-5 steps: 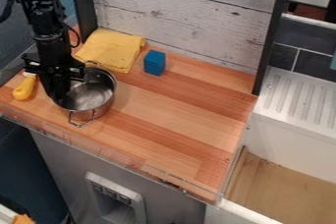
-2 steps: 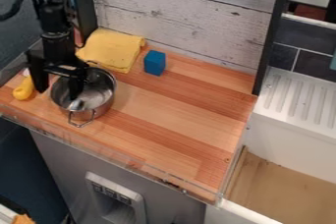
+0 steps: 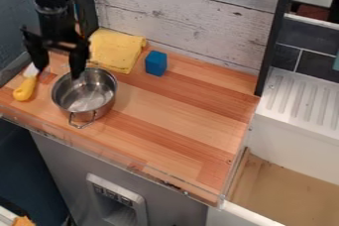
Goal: Move the silver pot to the bottom left of the table
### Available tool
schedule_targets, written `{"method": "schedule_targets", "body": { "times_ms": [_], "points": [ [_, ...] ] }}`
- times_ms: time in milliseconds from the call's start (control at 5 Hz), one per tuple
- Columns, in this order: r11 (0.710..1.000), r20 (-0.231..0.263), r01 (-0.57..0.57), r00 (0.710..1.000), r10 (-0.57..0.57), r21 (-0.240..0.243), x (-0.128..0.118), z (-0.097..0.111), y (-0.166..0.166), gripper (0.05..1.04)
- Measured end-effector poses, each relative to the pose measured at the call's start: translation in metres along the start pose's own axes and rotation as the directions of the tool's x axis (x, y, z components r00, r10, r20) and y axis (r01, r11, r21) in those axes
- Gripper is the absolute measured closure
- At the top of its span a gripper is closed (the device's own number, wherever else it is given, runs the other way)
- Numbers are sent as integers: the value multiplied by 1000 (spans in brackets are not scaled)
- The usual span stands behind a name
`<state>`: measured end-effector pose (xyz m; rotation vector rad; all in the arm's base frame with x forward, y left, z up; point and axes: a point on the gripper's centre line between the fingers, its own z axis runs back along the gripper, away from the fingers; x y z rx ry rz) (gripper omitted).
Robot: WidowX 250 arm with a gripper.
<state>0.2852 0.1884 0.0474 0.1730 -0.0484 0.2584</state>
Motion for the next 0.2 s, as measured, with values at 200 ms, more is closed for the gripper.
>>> {"method": "schedule_targets", "body": {
  "times_ms": [200],
  "points": [
    [999, 41, -38, 998, 38, 2, -1, 1, -3, 77]
  ]
}}
